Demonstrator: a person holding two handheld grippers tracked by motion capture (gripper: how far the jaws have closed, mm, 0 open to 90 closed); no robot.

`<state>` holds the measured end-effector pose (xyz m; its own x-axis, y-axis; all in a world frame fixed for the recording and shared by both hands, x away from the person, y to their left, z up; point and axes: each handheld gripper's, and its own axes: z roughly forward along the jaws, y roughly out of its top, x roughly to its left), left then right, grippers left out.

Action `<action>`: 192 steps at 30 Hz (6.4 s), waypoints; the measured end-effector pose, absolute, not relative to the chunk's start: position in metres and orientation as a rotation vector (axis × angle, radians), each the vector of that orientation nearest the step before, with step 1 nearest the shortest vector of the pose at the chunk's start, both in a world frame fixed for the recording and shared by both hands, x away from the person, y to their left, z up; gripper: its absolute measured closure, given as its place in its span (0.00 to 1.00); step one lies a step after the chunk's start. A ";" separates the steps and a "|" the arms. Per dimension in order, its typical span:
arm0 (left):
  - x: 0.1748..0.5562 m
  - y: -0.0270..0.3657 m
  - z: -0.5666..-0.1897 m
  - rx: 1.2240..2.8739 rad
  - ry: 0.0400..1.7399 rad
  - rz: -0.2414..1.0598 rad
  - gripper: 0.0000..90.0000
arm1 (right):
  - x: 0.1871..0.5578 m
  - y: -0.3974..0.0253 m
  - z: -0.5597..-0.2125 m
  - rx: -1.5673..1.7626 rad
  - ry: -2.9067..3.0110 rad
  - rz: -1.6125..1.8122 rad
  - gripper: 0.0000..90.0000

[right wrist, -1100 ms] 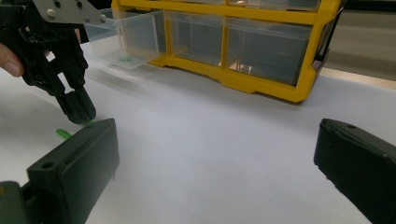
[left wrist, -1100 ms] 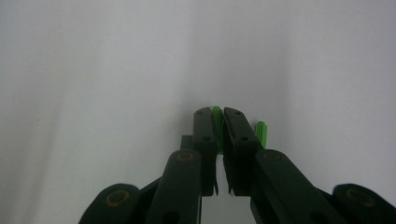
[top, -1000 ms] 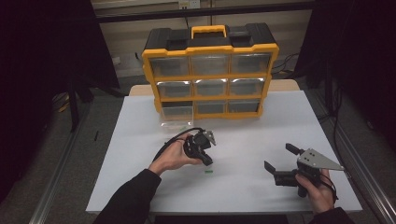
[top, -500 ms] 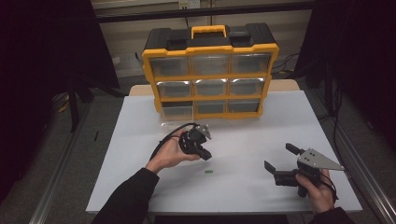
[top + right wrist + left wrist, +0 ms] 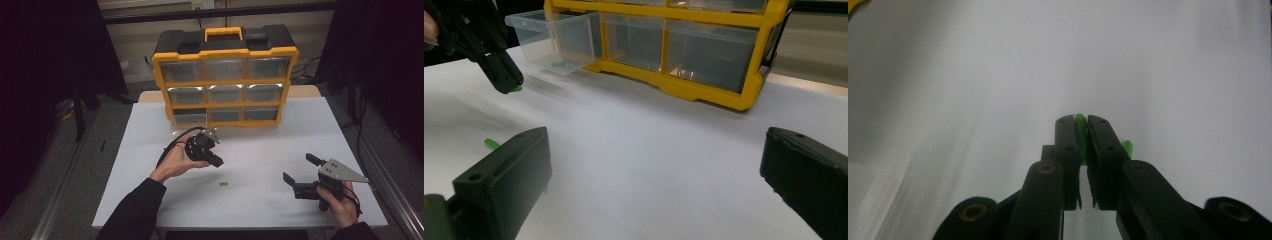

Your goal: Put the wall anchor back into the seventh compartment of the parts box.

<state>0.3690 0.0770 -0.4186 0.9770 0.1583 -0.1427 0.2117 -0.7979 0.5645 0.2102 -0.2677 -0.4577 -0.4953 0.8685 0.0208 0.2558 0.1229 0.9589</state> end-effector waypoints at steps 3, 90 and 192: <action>0.370 0.080 -0.415 2.491 0.276 -0.109 0.94 | 0.210 -0.268 -0.458 1.088 1.830 1.391 0.00; 0.460 0.132 -0.345 2.591 0.507 0.134 0.94 | 0.211 -0.269 -0.459 1.084 1.808 1.398 0.00; 0.425 0.143 -0.350 2.463 0.549 0.208 0.11 | 0.210 -0.269 -0.459 1.082 1.817 1.399 0.00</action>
<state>0.4250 0.1425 -0.3495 0.9021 0.4311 0.0209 0.3372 -0.7341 0.5894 0.2101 -0.2685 -0.4589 -0.4899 0.8715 0.0206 0.2427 0.1136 0.9634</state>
